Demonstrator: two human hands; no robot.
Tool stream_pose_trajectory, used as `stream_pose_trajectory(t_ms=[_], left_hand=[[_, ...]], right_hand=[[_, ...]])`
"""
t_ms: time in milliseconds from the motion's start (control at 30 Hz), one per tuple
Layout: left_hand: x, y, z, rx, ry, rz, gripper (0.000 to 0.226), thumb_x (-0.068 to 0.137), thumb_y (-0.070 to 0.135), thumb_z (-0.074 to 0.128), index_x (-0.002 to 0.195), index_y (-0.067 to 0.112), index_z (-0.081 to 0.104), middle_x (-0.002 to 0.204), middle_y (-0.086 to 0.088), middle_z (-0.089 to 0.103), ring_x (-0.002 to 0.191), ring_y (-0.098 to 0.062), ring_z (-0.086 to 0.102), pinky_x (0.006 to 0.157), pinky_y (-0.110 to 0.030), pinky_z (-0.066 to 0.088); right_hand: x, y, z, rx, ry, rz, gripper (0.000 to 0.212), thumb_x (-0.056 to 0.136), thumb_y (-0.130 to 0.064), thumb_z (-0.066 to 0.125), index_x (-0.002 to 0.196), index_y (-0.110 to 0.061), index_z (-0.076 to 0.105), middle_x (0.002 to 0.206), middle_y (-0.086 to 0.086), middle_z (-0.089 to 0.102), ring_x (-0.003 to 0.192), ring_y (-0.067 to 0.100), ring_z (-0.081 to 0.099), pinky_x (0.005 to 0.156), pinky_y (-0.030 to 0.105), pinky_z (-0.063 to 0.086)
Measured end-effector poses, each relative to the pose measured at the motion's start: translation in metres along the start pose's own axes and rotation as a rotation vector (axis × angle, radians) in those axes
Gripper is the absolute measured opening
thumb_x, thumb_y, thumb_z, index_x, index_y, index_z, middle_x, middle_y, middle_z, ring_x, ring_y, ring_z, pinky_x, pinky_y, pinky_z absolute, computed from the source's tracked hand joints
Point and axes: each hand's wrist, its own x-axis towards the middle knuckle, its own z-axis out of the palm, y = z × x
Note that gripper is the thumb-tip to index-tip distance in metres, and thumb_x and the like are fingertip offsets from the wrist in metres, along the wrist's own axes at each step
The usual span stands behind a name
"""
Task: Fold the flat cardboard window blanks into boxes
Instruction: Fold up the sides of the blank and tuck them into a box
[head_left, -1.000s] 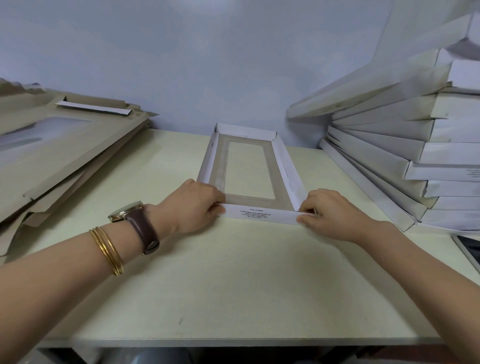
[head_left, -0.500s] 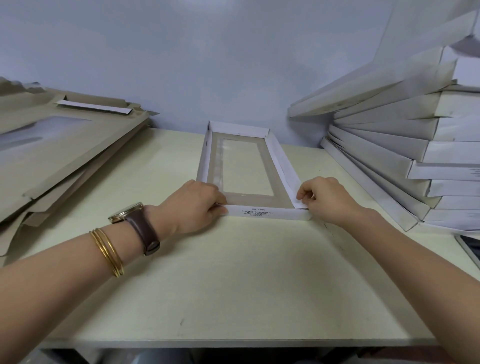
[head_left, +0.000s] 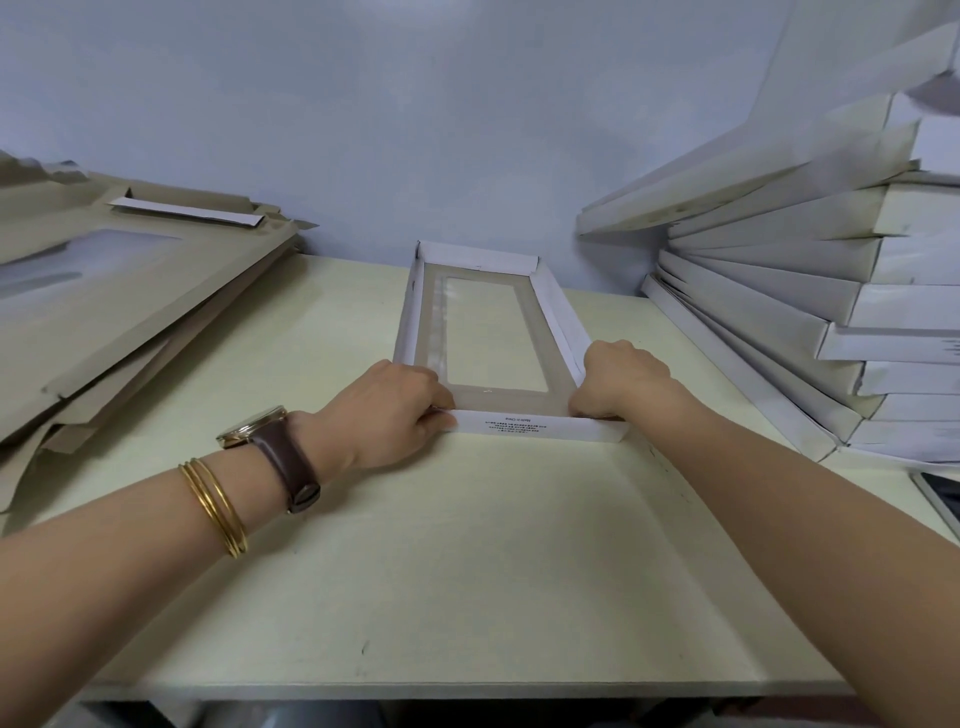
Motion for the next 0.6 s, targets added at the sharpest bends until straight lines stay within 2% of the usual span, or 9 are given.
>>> stream_pose_trajectory(t_ms=[67, 167, 600], left_hand=[[0.0, 0.0, 0.0, -0.002, 0.001, -0.001, 0.021, 0.096, 0.029, 0.054, 0.085, 0.015, 0.067, 0.069, 0.009, 0.042, 0.073, -0.023, 0.05, 0.071, -0.033, 0.04], [-0.001, 0.0, 0.001, -0.004, 0.008, -0.003, 0.021, 0.096, 0.029, 0.054, 0.086, 0.016, 0.068, 0.071, 0.007, 0.044, 0.07, -0.02, 0.046, 0.071, -0.033, 0.04], [-0.002, 0.0, 0.0, -0.004, 0.019, -0.016, 0.021, 0.096, 0.03, 0.055, 0.088, 0.015, 0.068, 0.069, 0.01, 0.04, 0.067, -0.018, 0.041, 0.067, -0.03, 0.033]], right_hand=[[0.001, -0.002, -0.002, 0.017, -0.023, 0.028, 0.018, 0.066, -0.013, 0.066, 0.072, -0.014, 0.049, 0.077, 0.0, 0.049, 0.058, 0.016, 0.048, 0.05, 0.022, 0.031], [0.002, -0.002, -0.005, 0.021, -0.056, 0.054, 0.016, 0.065, -0.012, 0.068, 0.07, -0.014, 0.053, 0.073, -0.001, 0.052, 0.055, 0.015, 0.05, 0.05, 0.021, 0.032], [0.014, 0.003, 0.008, 0.048, -0.041, 0.075, 0.025, 0.071, -0.011, 0.067, 0.075, -0.012, 0.042, 0.081, 0.003, 0.04, 0.063, 0.018, 0.042, 0.049, 0.025, 0.032]])
